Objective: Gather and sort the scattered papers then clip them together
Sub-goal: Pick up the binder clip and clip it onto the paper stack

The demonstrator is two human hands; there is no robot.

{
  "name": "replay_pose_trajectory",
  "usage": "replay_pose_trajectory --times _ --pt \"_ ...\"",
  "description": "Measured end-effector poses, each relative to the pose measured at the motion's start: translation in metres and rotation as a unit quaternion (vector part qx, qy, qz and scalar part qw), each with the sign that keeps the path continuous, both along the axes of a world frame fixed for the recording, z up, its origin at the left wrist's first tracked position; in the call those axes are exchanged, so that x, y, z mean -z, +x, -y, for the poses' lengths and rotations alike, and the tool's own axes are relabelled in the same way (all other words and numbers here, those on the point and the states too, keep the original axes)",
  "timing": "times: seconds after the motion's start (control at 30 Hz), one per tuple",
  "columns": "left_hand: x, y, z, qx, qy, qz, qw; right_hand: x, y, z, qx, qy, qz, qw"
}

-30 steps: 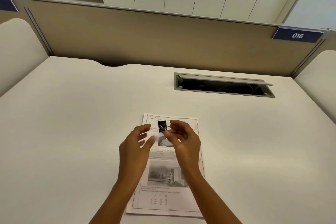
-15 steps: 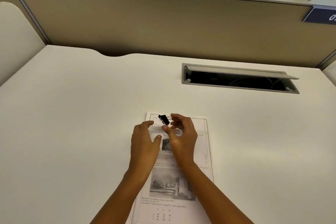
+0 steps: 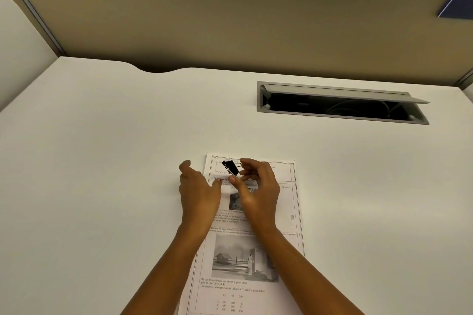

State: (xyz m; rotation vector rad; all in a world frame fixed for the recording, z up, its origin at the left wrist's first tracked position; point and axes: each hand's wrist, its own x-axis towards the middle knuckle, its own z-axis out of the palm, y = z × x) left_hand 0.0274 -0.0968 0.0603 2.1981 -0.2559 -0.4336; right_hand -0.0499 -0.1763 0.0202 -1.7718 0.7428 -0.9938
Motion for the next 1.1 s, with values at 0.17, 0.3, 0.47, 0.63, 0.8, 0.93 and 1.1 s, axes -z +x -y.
replay_pose_trajectory --times 0.17,0.3,0.47,0.63,0.8,0.93,1.1 --pt "-0.004 0.022 -0.001 0.008 0.019 -0.078 0.997 0.0 -0.002 -0.001 -0.007 -0.009 0.003 1.0" --pt "-0.003 0.024 -0.002 0.073 0.04 -0.048 0.995 -0.002 -0.002 0.0 -0.01 -0.007 0.005 1.0" --pt "0.003 0.018 -0.002 0.059 0.048 0.021 0.997 -0.003 -0.003 0.0 0.006 0.005 0.014 1.0" --pt "0.002 0.01 0.001 0.04 0.033 0.047 0.998 -0.003 -0.004 0.0 0.013 0.011 0.02 1.0" --pt "0.001 0.007 0.003 0.05 -0.026 0.009 0.998 -0.005 -0.004 -0.001 0.017 0.013 0.025 0.999" --pt "0.003 0.006 0.002 0.039 -0.037 0.02 0.998 -0.006 -0.004 -0.001 0.018 0.025 0.029 0.999" --pt "0.009 0.007 -0.002 0.024 -0.049 0.039 0.998 -0.007 -0.007 0.0 0.037 0.054 0.036 0.997"
